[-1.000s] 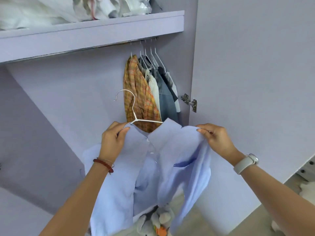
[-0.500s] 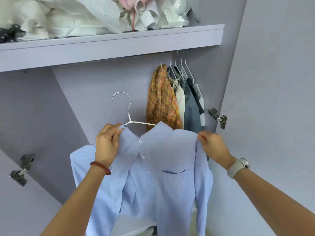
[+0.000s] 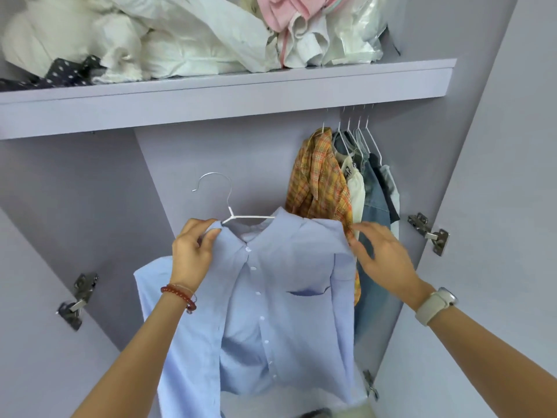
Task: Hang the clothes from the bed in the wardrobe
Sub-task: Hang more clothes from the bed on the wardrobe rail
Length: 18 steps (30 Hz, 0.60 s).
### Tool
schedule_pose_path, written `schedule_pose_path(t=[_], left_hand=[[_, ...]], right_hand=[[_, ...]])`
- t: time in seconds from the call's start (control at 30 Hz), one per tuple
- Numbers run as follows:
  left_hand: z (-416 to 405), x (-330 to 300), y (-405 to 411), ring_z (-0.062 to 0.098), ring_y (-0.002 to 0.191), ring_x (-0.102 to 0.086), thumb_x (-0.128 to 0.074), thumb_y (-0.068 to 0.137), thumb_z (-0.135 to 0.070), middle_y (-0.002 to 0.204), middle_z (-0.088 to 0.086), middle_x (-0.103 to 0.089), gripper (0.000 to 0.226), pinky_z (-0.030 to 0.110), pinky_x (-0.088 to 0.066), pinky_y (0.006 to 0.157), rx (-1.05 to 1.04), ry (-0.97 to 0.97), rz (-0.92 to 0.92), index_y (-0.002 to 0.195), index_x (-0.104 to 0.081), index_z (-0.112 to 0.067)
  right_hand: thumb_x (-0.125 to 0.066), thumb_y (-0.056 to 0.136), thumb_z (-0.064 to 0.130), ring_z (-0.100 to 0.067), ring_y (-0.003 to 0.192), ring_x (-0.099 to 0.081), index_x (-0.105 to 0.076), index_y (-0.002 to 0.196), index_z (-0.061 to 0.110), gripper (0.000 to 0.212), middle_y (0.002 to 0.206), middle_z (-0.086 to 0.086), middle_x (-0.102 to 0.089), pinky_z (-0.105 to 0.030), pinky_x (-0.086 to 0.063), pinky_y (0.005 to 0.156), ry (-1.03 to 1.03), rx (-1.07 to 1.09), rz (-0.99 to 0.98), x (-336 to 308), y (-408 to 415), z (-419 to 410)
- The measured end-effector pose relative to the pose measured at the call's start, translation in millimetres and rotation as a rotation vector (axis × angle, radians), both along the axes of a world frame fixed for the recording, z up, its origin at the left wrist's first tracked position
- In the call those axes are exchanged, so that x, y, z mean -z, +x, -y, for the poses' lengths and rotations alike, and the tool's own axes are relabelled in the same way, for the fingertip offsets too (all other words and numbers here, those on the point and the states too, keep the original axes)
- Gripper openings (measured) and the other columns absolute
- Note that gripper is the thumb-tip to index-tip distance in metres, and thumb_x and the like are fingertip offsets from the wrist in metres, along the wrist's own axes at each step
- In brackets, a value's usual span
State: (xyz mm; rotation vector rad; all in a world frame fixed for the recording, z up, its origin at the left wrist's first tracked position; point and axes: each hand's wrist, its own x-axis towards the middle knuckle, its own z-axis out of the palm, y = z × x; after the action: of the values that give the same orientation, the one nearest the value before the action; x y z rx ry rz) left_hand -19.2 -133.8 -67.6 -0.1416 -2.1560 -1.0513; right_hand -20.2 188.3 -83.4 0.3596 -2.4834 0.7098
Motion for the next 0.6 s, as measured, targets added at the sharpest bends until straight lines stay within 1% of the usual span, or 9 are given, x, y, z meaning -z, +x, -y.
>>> schedule_pose_path(t=[0.03,0.1,0.13,0.23,0.33,0.37,0.43,0.5,0.6], left_hand=[[1,-2,-1,-0.014,0.078,-0.051,-0.057,0.087,-0.002,0.088,0.007,-0.055,0.015,-0.002,-0.032,0.073,0.028,0.001,0.0,0.098,-0.068,-0.001],[3,-8,-3,-0.008,0.079,-0.053,-0.058,0.086,-0.001,0.089,0.005,-0.055,0.014,-0.002,-0.032,0.074,0.06,0.0,-0.011,0.095,-0.068,-0.003],[4,-10,-5,-0.004,0.079,-0.053,-0.059,0.086,0.0,0.089,0.004,-0.055,0.013,-0.002,-0.032,0.074,0.062,0.0,-0.02,0.095,-0.068,-0.003],[11,-19,-13,0.007,0.079,-0.052,-0.059,0.085,0.0,0.088,0.0,-0.054,0.013,-0.002,-0.032,0.073,0.029,0.037,-0.028,0.094,-0.068,-0.003],[15,-27,-22,0.014,0.081,-0.052,-0.06,0.085,-0.002,0.088,-0.002,-0.053,0.013,-0.002,-0.032,0.073,-0.003,0.063,-0.028,0.095,-0.068,-0.005],[14,-30,-26,0.018,0.083,-0.054,-0.06,0.086,-0.004,0.09,-0.002,-0.054,0.014,0.001,-0.034,0.075,-0.01,0.067,-0.012,0.097,-0.067,-0.007],[8,-32,-35,0.027,0.097,-0.053,-0.062,0.085,-0.008,0.1,0.002,-0.055,0.021,0.02,-0.039,0.088,-0.062,0.019,0.047,0.106,-0.065,-0.011],[-1,-35,-42,0.029,0.112,-0.044,-0.063,0.084,-0.014,0.117,0.008,-0.051,0.04,0.039,-0.033,0.099,-0.137,-0.057,0.101,0.123,-0.055,-0.017],[-18,-45,-45,0.029,0.122,-0.036,-0.062,0.084,-0.019,0.13,0.011,-0.043,0.054,0.045,-0.025,0.102,-0.203,-0.169,0.021,0.134,-0.043,-0.019]], right_hand=[[-0.053,0.091,0.02,-0.028,0.117,-0.048,-0.054,0.123,0.011,0.033,0.126,-0.008,-0.056,-0.042,-0.039,0.095,0.029,-0.064,0.001,-6,-7,7],[-0.05,0.092,0.022,-0.026,0.116,-0.047,-0.048,0.128,0.011,0.038,0.126,-0.009,-0.054,-0.04,-0.038,0.095,0.084,-0.152,0.015,-17,-19,21],[-0.049,0.093,0.021,-0.026,0.11,-0.051,-0.051,0.125,0.012,0.034,0.119,-0.008,-0.058,-0.036,-0.04,0.09,0.103,-0.177,0.02,-21,-23,26],[-0.047,0.094,0.021,-0.017,0.087,-0.056,-0.064,0.103,0.017,0.02,0.094,0.0,-0.06,-0.022,-0.039,0.07,0.154,-0.252,0.031,-25,-26,34],[-0.046,0.094,0.024,-0.011,0.075,-0.056,-0.062,0.091,0.018,0.017,0.086,0.006,-0.061,-0.015,-0.032,0.062,0.169,-0.309,0.011,-23,-26,39],[-0.044,0.093,0.025,-0.01,0.073,-0.055,-0.062,0.089,0.017,0.019,0.084,0.006,-0.062,-0.014,-0.031,0.061,0.129,-0.301,-0.004,-23,-27,42],[-0.044,0.092,0.022,-0.007,0.072,-0.054,-0.062,0.087,0.016,0.02,0.083,0.005,-0.064,-0.016,-0.033,0.062,-0.024,-0.245,-0.01,-22,-30,47],[-0.049,0.092,0.014,-0.009,0.072,-0.053,-0.064,0.087,0.014,0.016,0.084,0.003,-0.067,-0.025,-0.039,0.064,-0.121,-0.154,-0.021,-19,-34,50],[-0.05,0.092,0.013,-0.017,0.075,-0.057,-0.066,0.088,0.013,0.017,0.087,0.0,-0.069,-0.026,-0.037,0.064,-0.164,-0.01,0.026,-11,-42,53]])
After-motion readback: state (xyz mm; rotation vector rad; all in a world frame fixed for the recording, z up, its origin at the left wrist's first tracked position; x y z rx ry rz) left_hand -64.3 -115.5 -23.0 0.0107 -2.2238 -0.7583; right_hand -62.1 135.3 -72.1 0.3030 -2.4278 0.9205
